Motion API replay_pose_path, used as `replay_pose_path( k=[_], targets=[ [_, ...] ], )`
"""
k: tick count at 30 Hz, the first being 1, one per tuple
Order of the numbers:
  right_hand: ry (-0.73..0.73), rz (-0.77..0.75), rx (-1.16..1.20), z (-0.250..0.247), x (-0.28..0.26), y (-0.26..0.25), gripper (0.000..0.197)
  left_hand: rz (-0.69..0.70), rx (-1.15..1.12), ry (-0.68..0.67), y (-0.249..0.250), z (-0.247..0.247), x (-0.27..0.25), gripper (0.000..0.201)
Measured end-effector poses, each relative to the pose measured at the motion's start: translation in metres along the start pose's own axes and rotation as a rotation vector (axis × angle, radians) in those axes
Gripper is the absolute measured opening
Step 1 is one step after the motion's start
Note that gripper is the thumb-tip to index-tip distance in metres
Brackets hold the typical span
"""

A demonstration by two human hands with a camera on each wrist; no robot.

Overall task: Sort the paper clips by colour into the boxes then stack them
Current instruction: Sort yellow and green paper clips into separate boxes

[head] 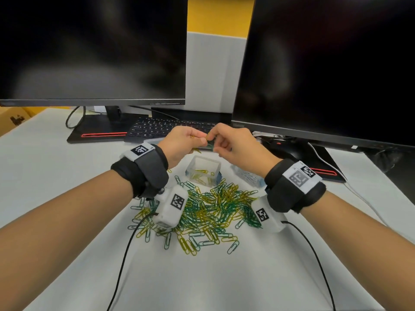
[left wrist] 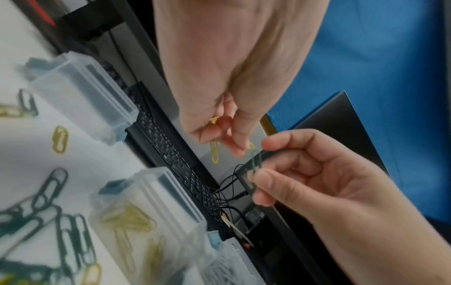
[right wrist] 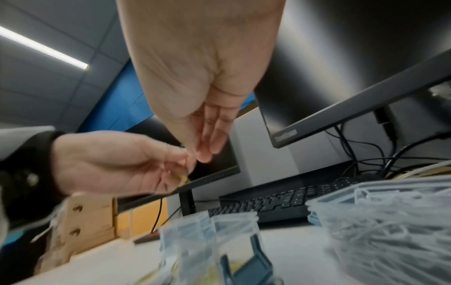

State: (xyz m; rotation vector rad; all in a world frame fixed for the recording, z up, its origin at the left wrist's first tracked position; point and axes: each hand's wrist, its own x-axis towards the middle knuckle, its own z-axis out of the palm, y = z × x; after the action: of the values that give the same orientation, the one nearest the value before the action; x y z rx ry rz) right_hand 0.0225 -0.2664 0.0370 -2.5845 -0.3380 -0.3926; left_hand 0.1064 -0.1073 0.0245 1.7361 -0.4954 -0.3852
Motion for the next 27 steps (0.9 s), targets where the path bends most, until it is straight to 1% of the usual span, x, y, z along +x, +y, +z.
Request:
replay_pose_path(
  k=[2,5,7,10,11,12,13,14,15,16,17,19,20,21,23,25,27],
  targets=[
    [-0.064,0.082,0.01,-0.005,0.0,0.005,0.022,0.019,0.098,0.019,-0.002,0.002,0.002,0.015],
    [-0.199,0.127,0.043,-0.004,-0.004,0.007,0.02,0.021,0.22,-0.011,-0.007,0.003,0.003,0.009],
    [-0.226,0.137,0.06,-0.002,-0.007,0.005,0.019,0.023,0.283,-0.031,-0.01,0.004,0.004,0.008],
    [-0.213,0.167,0.064,-0.004,-0.01,0.002,0.017,0.042,0.384,-0.062,-0.01,0.005,0.002,0.009],
    [-0.238,0.184,0.072,-0.005,-0.01,0.001,0.017,0.038,0.403,-0.077,-0.011,0.005,0.003,0.01],
    [-0.299,0.2,0.086,-0.006,-0.011,0.0,0.017,0.026,0.412,-0.09,-0.011,0.004,0.003,0.011],
    [-0.391,0.218,0.098,-0.007,-0.012,-0.001,0.015,0.005,0.405,-0.09,-0.012,0.004,0.003,0.013],
    [-0.492,0.235,0.1,-0.006,-0.014,-0.001,0.013,-0.025,0.372,-0.073,-0.012,0.004,0.003,0.016],
    [-0.563,0.248,0.088,-0.005,-0.015,-0.001,0.011,-0.06,0.312,-0.045,-0.011,0.003,0.004,0.021],
    [-0.567,0.256,0.074,-0.004,-0.015,0.0,0.01,-0.089,0.232,-0.024,-0.011,0.002,0.004,0.025],
    [-0.497,0.262,0.075,-0.002,-0.015,0.002,0.009,-0.11,0.136,-0.025,-0.009,0.001,0.003,0.027],
    [-0.231,0.28,0.142,0.004,-0.012,0.008,0.008,-0.151,-0.092,-0.086,-0.005,0.0,0.0,0.029],
    [-0.117,0.295,0.217,0.008,-0.01,0.01,0.013,-0.172,-0.214,-0.125,-0.003,0.0,-0.002,0.03],
    [-0.05,0.31,0.3,0.013,-0.009,0.011,0.02,-0.186,-0.328,-0.154,-0.002,0.0,-0.004,0.03],
    [-0.002,0.328,0.438,0.024,-0.007,0.01,0.03,-0.193,-0.498,-0.176,0.0,0.001,-0.004,0.031],
    [0.074,0.337,0.608,0.031,-0.007,0.006,0.027,-0.193,-0.584,-0.18,0.001,0.002,-0.005,0.032],
    [0.145,0.337,0.722,0.031,-0.006,0.006,0.024,-0.174,-0.605,-0.184,0.0,0.003,-0.005,0.031]
  ],
)
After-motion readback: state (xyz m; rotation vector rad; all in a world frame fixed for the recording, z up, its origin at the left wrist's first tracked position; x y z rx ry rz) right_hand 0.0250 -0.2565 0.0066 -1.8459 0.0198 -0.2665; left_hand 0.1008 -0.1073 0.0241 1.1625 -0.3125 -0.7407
